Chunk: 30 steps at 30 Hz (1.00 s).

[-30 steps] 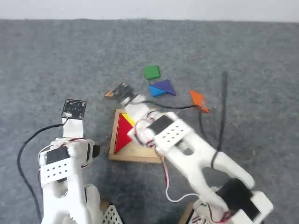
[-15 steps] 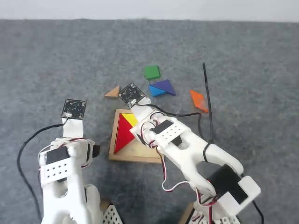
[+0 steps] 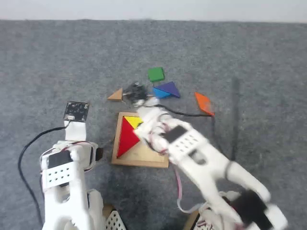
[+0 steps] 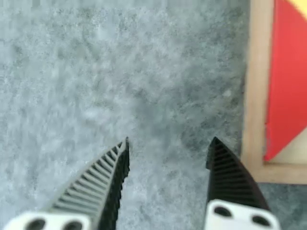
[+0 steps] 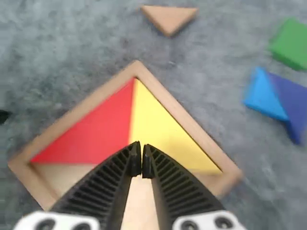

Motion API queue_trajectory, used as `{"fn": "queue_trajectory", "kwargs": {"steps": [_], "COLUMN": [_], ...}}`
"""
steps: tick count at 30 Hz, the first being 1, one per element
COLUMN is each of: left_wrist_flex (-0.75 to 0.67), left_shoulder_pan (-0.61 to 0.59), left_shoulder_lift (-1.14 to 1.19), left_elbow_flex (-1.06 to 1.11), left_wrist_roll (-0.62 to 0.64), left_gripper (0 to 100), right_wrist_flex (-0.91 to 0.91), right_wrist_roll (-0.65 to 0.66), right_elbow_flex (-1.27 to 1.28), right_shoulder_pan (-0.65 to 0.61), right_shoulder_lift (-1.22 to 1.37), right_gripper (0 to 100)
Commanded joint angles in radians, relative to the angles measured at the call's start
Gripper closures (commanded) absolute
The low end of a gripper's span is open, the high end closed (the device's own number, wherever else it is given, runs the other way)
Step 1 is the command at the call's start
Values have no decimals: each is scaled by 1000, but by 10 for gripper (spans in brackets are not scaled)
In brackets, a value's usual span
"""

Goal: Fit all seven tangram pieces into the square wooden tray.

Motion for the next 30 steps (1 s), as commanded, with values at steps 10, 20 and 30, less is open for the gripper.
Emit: {"fn": "queue_trajectory", "kwargs": {"steps": [10,20,30], "left_wrist_flex": [92,256,417], "left_shoulder_pan": [272,310,316], "left_shoulder_lift": [261,997,1404], "left_elbow_flex": [-529,-1161,-1655], "left_wrist_roll": [144,-2,-150], "left_gripper": [746,746,750], "right_wrist_flex": [42,39,39], "right_wrist_roll": [37,38,38], "right_elbow_flex": [166,163,163], "right_shoulder_pan": [182,179,179], "right_shoulder_lift": [-341,-305,-305], "right_gripper": [992,992,992]}}
